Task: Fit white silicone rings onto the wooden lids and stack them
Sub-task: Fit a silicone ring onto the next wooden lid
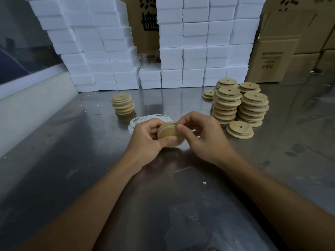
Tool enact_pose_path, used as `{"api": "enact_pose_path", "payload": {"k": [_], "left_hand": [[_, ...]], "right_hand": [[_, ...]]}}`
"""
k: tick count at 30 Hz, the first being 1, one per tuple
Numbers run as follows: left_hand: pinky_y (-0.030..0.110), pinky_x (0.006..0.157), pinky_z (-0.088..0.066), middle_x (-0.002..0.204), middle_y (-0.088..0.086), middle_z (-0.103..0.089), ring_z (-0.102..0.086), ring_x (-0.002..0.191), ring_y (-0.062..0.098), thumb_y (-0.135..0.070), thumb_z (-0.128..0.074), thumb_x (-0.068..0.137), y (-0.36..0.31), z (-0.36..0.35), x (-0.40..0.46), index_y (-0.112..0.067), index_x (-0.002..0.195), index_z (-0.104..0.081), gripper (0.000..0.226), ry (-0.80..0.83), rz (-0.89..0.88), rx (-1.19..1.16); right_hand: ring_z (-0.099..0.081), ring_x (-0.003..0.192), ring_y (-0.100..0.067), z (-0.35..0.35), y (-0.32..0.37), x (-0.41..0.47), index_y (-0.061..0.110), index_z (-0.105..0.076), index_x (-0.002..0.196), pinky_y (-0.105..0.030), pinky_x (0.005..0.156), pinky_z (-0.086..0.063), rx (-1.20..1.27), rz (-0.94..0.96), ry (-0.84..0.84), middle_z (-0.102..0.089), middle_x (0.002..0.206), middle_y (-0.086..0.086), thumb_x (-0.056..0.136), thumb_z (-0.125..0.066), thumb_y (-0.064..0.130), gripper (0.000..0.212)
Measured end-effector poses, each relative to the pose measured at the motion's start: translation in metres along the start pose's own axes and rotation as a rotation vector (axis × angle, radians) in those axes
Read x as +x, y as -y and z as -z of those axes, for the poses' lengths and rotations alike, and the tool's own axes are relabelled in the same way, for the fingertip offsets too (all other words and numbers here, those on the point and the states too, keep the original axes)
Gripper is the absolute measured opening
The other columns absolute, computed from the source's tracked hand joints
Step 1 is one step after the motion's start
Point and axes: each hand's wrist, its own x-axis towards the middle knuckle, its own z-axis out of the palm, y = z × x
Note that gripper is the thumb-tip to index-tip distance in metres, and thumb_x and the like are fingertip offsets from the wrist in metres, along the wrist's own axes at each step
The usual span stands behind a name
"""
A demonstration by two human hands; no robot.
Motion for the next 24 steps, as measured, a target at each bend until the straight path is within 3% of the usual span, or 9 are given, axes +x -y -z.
{"api": "enact_pose_path", "payload": {"k": [2, 4, 7, 11, 15, 19, 22, 24], "left_hand": [[0.027, 0.075, -0.058, 0.091, 0.002, -0.076, -0.073, 0.085, 0.016, -0.005, -0.083, 0.07, -0.0001, 0.0005, 0.0003, -0.008, 0.098, -0.07, 0.03, -0.011, 0.031, -0.062], [0.026, 0.074, -0.059, 0.091, 0.003, -0.076, -0.073, 0.085, 0.016, -0.003, -0.083, 0.069, -0.0002, 0.0008, 0.0002, -0.01, 0.096, -0.071, 0.03, -0.022, 0.052, -0.127], [0.028, 0.075, -0.059, 0.091, 0.004, -0.077, -0.073, 0.086, 0.018, -0.015, -0.084, 0.06, -0.0009, 0.0009, -0.0004, -0.014, 0.093, -0.071, 0.035, -0.031, 0.08, -0.166], [0.033, 0.075, -0.059, 0.092, 0.005, -0.077, -0.073, 0.088, 0.022, -0.023, -0.083, 0.055, -0.0002, 0.001, 0.0, -0.017, 0.092, -0.071, 0.04, -0.031, 0.117, -0.199], [0.031, 0.073, -0.06, 0.092, 0.004, -0.077, -0.073, 0.088, 0.02, -0.025, -0.083, 0.055, -0.0011, 0.0009, -0.001, -0.017, 0.093, -0.071, 0.041, -0.034, 0.115, -0.187], [0.026, 0.062, -0.059, 0.083, 0.004, -0.076, -0.073, 0.075, 0.015, -0.015, -0.083, 0.063, -0.0007, 0.001, -0.0003, -0.014, 0.088, -0.069, 0.029, -0.086, 0.114, -0.274], [0.026, 0.058, -0.058, 0.093, 0.006, -0.075, -0.074, 0.076, 0.016, -0.006, -0.082, 0.074, -0.0015, -0.0033, -0.0009, -0.016, 0.096, -0.066, 0.029, -0.106, 0.084, -0.221], [0.031, 0.061, -0.059, 0.103, 0.006, -0.069, -0.073, 0.081, 0.02, -0.011, -0.081, 0.078, -0.0023, -0.0061, -0.0016, -0.019, 0.107, -0.063, 0.035, -0.157, -0.01, -0.054]], "right_hand": [[-0.068, 0.082, -0.007, -0.0027, -0.0003, 0.0007, 0.018, -0.066, 0.09, -0.022, 0.073, -0.056, 0.056, -0.077, -0.005, -0.07, 0.085, 0.008, 0.093, -0.065, 0.014, 0.004], [-0.069, 0.081, -0.017, -0.0037, -0.001, 0.0017, 0.015, -0.065, 0.09, -0.038, 0.075, -0.06, 0.123, -0.155, -0.001, -0.071, 0.085, 0.0, 0.094, -0.064, 0.013, 0.005], [-0.069, 0.078, -0.025, -0.004, 0.0, 0.002, 0.012, -0.066, 0.089, -0.05, 0.074, -0.059, 0.16, -0.193, -0.002, -0.071, 0.083, -0.006, 0.094, -0.063, 0.011, 0.005], [-0.069, 0.074, -0.026, -0.0036, 0.0017, 0.0011, 0.007, -0.066, 0.089, -0.049, 0.074, -0.06, 0.245, -0.234, -0.007, -0.071, 0.082, -0.013, 0.094, -0.064, 0.01, 0.006], [-0.069, 0.072, -0.024, -0.0029, 0.0019, 0.0006, 0.004, -0.065, 0.093, -0.038, 0.07, -0.062, 0.281, -0.25, 0.006, -0.071, 0.084, -0.016, 0.093, -0.065, 0.009, 0.005], [-0.07, 0.069, -0.021, -0.006, 0.0002, -0.0018, 0.001, -0.061, 0.098, -0.032, 0.064, -0.061, 0.312, -0.307, 0.046, -0.07, 0.085, -0.02, 0.089, -0.07, 0.007, 0.014], [-0.069, 0.067, -0.019, -0.006, -0.003, -0.0012, 0.003, -0.062, 0.095, -0.032, 0.065, -0.06, 0.328, -0.324, 0.028, -0.071, 0.084, -0.021, 0.089, -0.07, 0.006, 0.01], [-0.068, 0.068, -0.016, -0.0073, -0.0046, 0.0001, 0.012, -0.062, 0.089, -0.031, 0.067, -0.059, 0.288, -0.297, -0.015, -0.07, 0.08, -0.013, 0.088, -0.071, 0.007, 0.01]]}}
